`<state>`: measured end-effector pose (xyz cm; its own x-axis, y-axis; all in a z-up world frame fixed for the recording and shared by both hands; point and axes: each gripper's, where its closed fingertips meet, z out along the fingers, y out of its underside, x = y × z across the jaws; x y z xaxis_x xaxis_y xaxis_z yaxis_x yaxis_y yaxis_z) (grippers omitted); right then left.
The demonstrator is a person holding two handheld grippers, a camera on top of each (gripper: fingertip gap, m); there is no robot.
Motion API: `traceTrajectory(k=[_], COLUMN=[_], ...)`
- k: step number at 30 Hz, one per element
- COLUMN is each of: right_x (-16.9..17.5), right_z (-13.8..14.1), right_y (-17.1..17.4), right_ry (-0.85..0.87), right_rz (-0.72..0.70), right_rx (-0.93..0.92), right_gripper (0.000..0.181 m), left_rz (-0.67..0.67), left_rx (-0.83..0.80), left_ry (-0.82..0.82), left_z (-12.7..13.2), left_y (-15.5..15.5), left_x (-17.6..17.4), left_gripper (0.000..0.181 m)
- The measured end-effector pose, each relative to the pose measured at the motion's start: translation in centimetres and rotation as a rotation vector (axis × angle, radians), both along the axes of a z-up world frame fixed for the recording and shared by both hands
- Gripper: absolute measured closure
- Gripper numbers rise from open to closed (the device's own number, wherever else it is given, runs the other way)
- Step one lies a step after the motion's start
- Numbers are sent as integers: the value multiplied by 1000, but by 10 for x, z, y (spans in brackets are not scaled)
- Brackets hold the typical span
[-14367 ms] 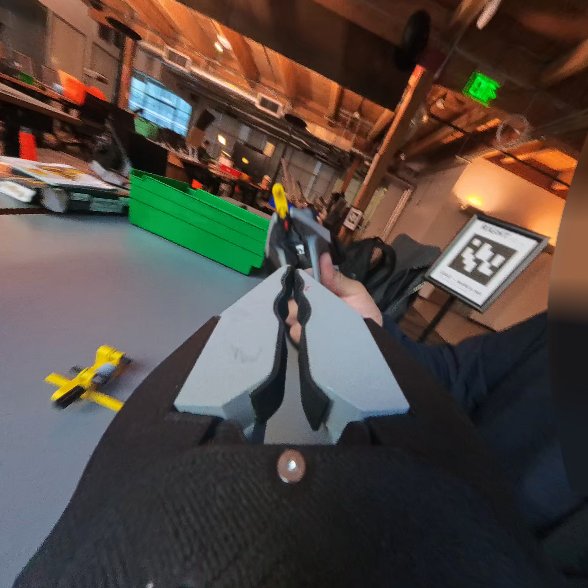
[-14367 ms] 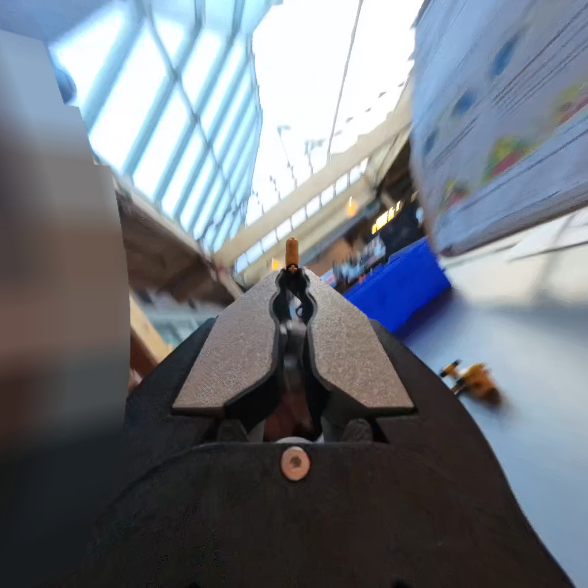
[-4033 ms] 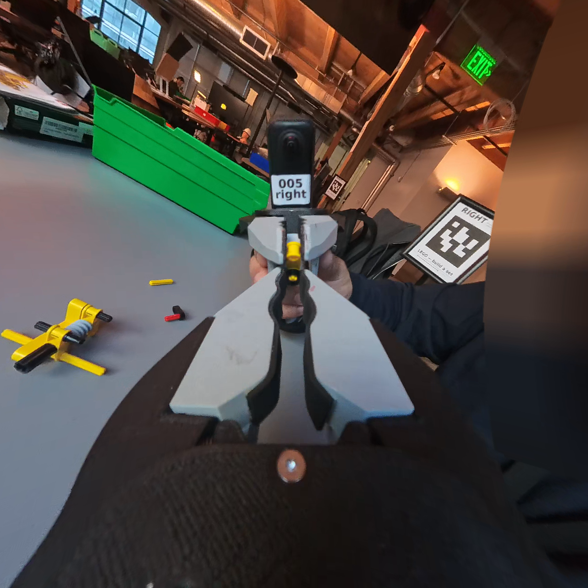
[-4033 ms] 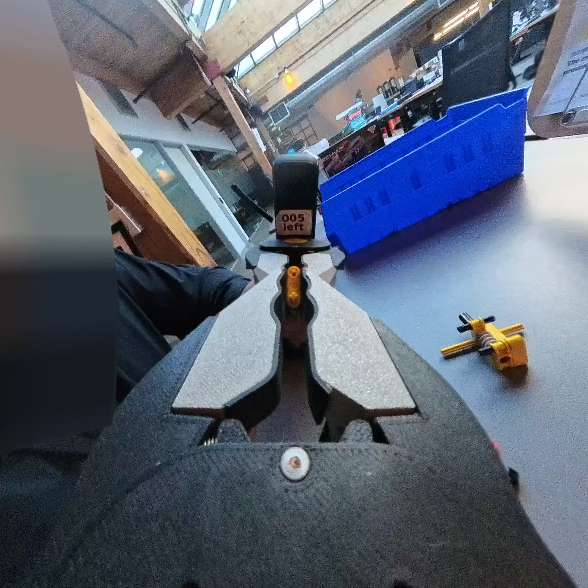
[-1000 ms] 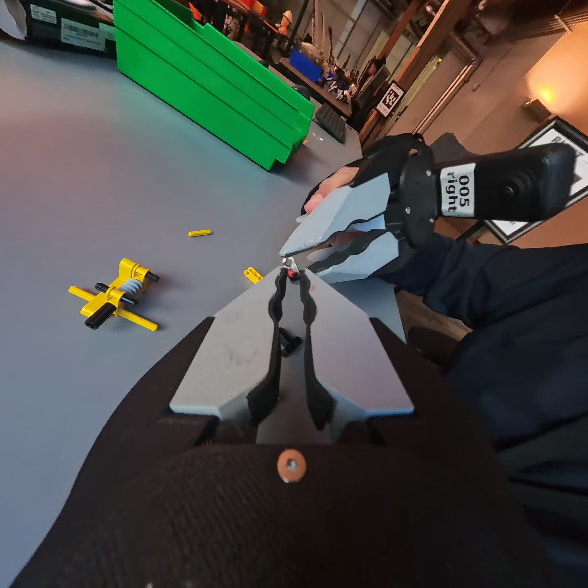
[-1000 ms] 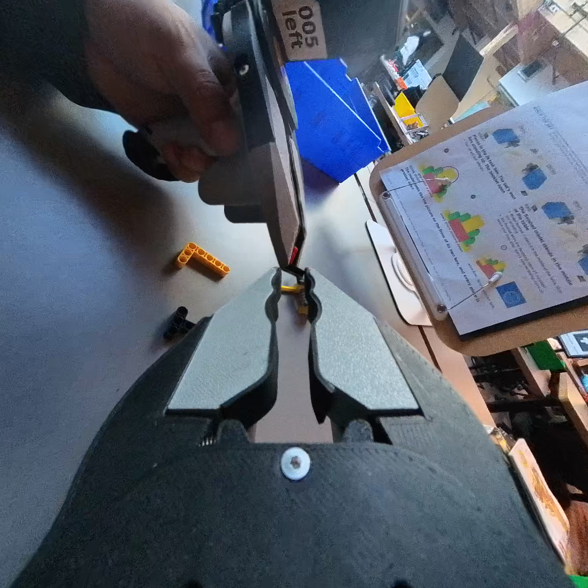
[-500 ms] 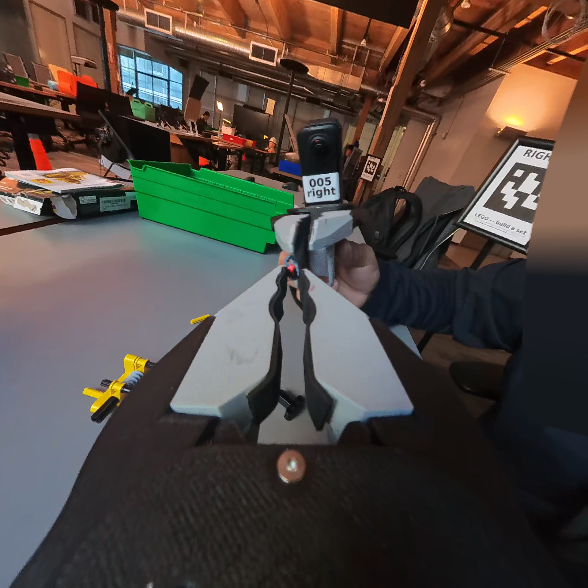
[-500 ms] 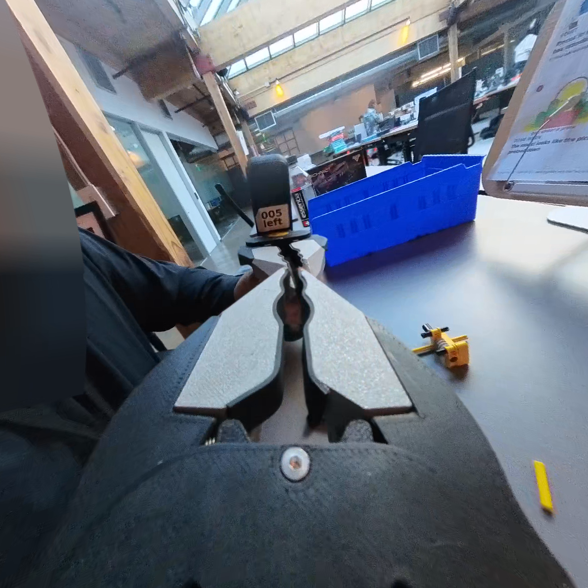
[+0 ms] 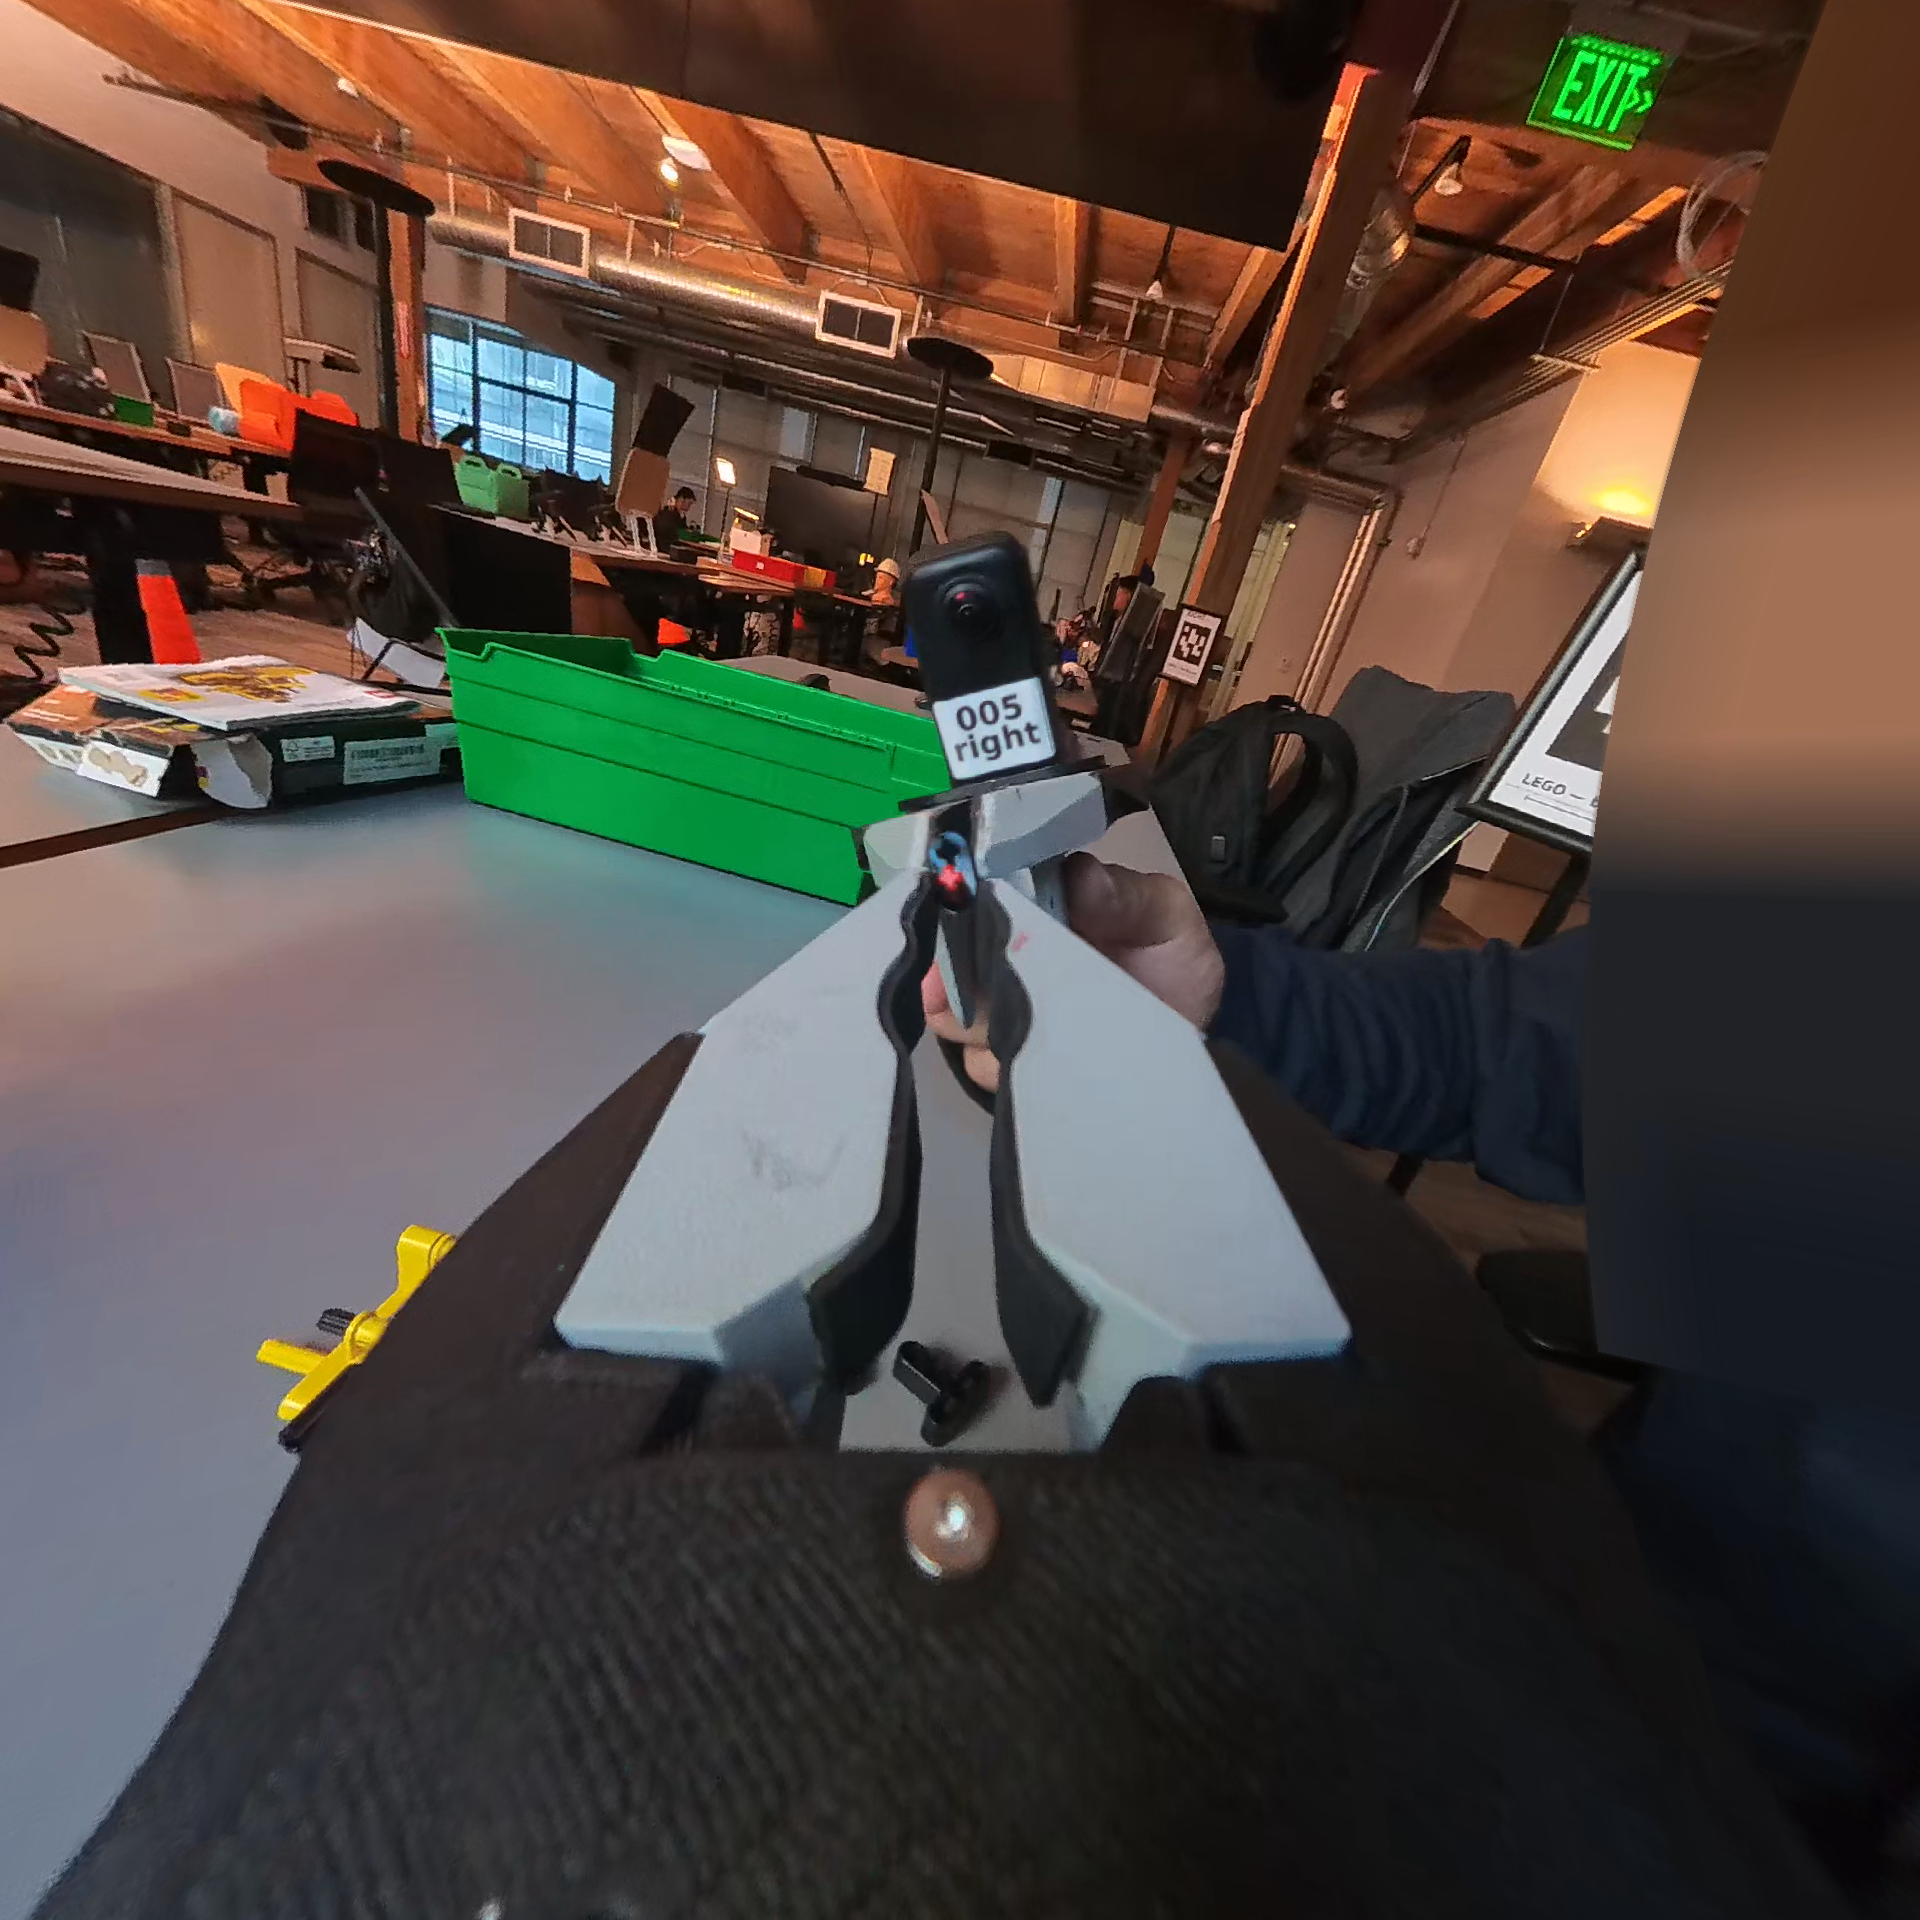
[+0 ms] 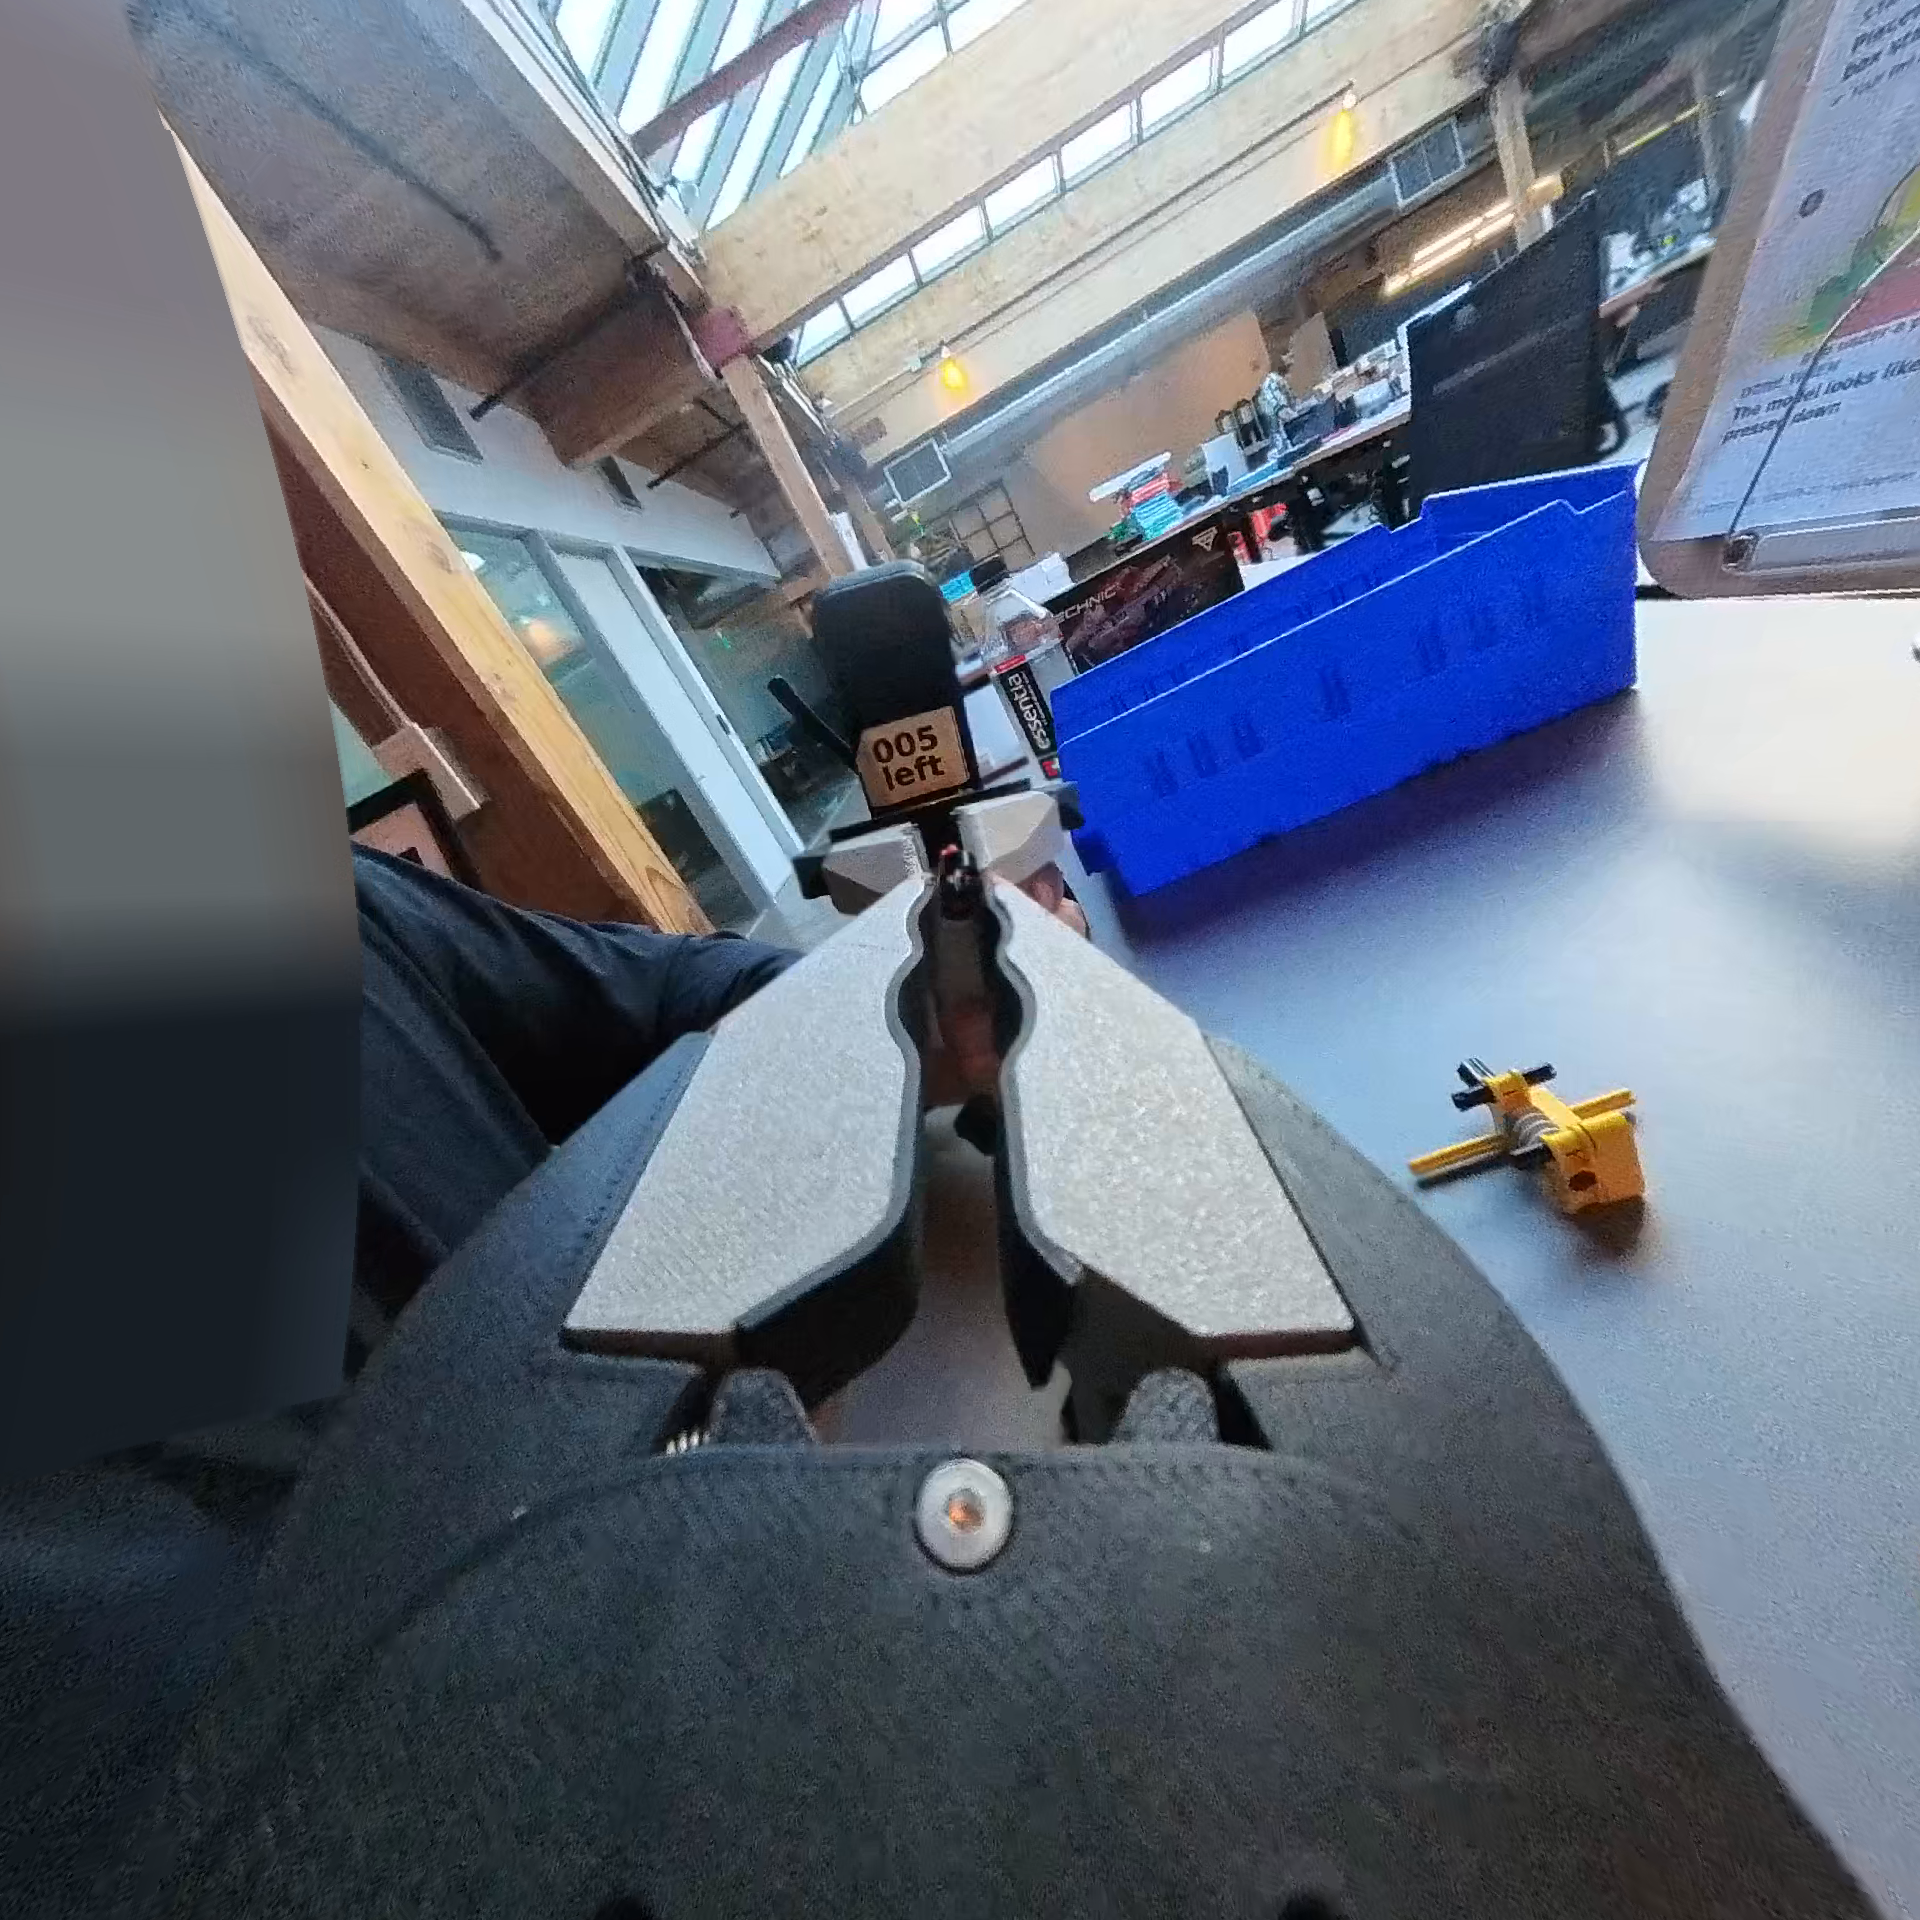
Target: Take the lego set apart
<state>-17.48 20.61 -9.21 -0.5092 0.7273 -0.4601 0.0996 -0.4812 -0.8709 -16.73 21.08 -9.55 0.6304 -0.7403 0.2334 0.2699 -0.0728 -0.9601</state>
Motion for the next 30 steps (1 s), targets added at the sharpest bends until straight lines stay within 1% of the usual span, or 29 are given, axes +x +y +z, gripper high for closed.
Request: traceTrajectory(k=[4, 6, 8, 9, 12, 15, 19, 24, 26, 28, 30], right_x=[0, 0, 0, -1, -2, -2, -3, -3, -4, -5, -4], right_z=[-3, 0, -1, -2, -1, 1, -1, -7, -16, -27, -38], right_y=[3, 4, 1, 2, 3, 3, 5, 7, 9, 8, 11], right_ry=[-9, 2, -4, -8, -2, 16, 8, -33, -81, -141, -191], right_rz=[-5, -12, -11, -32, -53, -56, -69, -92, -116, -130, -168], right_rx=[8, -2, 21, 41, 64, 50, 54, 128, 230, 367, 511], right_gripper=[178, 167, 173, 177, 177, 175, 176, 177, 177, 177, 177], left_rz=[7, 2, -3, -5, -1, -11, 3, -16, -18, 10, 74], left_rx=[-17, -31, -44, -44, -44, -59, -62, -129, -167, -214, -217], left_ry=[25, 37, 32, 30, 25, -52, -59, -108, -20, 198, 432], left_z=[-3, -6, -8, -8, -7, -2, -4, -7, -19, -41, -58], left_y=[1, 1, 2, 1, 2, 2, 3, 4, 6, 6, 6], left_x=[1, 1, 2, 3, 2, 2, 1, 0, -3, -9, -22], left_gripper=[177, 176, 177, 177, 177, 177, 176, 177, 177, 176, 178])
